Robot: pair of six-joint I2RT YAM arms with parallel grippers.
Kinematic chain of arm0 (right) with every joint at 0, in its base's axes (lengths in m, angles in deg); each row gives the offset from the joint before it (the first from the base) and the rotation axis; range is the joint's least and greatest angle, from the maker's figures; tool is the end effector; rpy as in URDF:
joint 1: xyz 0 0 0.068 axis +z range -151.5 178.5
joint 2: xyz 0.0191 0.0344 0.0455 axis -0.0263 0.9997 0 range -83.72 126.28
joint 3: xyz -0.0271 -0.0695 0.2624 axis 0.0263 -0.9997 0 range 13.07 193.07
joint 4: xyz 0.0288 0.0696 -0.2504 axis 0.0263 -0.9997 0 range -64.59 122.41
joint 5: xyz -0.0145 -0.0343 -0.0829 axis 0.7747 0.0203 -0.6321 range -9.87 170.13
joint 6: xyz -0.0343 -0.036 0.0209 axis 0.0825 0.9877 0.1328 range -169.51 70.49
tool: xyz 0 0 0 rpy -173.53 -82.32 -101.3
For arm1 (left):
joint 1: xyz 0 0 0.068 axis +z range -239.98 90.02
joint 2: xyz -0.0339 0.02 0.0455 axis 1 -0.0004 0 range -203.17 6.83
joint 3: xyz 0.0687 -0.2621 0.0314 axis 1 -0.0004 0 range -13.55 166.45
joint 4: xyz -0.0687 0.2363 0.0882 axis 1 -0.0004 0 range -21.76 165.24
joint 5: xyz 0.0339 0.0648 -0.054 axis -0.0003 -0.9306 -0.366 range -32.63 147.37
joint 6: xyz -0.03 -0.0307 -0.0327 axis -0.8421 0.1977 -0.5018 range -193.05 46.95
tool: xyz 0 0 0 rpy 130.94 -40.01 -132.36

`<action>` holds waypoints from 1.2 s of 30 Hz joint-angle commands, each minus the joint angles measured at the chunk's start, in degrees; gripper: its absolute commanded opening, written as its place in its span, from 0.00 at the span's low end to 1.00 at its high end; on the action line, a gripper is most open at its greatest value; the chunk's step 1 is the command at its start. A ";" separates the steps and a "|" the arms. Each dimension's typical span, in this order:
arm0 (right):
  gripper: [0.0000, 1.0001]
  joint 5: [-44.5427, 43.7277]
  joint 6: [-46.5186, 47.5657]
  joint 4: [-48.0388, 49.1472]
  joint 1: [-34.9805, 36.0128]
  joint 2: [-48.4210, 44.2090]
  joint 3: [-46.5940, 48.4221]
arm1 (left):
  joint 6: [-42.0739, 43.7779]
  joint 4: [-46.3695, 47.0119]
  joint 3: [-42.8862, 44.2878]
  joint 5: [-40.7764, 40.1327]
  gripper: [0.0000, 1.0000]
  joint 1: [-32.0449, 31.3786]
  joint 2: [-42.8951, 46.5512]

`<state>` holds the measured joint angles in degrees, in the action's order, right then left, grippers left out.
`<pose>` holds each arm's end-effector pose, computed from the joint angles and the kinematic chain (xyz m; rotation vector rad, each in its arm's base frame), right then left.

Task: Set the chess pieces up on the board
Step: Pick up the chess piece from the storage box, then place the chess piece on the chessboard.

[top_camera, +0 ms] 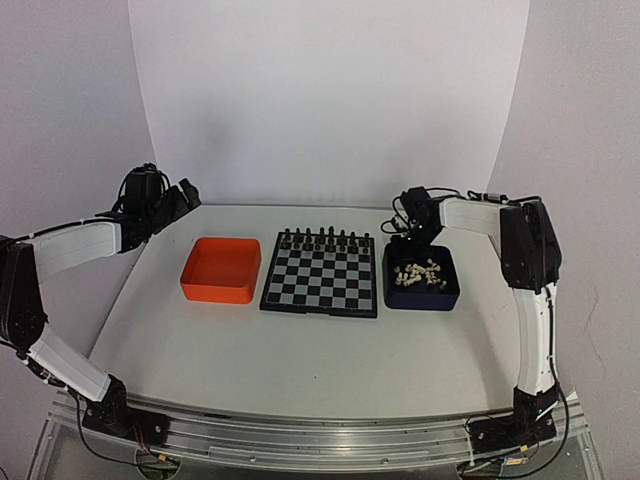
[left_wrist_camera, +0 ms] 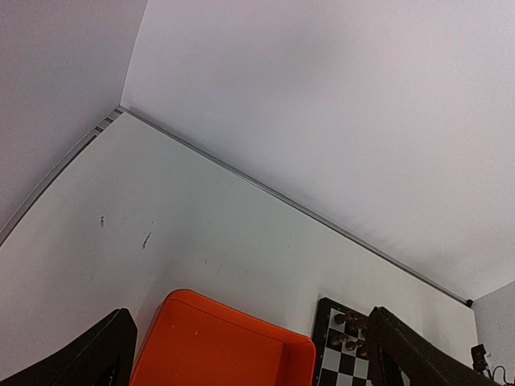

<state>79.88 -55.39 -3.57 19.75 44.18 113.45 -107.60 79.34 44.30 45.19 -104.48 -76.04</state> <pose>0.4437 0.1724 0.1637 -0.3580 2.6635 0.1428 0.3273 -0.0769 0.2873 -0.4778 1.8851 -0.3659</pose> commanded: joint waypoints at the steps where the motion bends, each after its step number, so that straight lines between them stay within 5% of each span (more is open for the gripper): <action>1: 0.00 -2.52 1.52 -1.16 1.50 -8.95 -0.98 | 0.27 1.88 0.28 -0.39 1.00 0.20 0.35; 12: 0.00 1.45 4.88 -2.46 7.41 -18.11 -5.36 | 0.62 2.48 0.80 0.92 1.00 0.18 -0.73; 36: 0.00 2.70 8.78 -6.46 16.73 -11.37 -7.58 | 0.53 3.91 3.18 3.47 1.00 0.17 -5.65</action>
<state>82.68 -47.73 -9.34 35.68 32.06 106.36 -107.55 81.29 44.52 48.06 -104.48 -81.72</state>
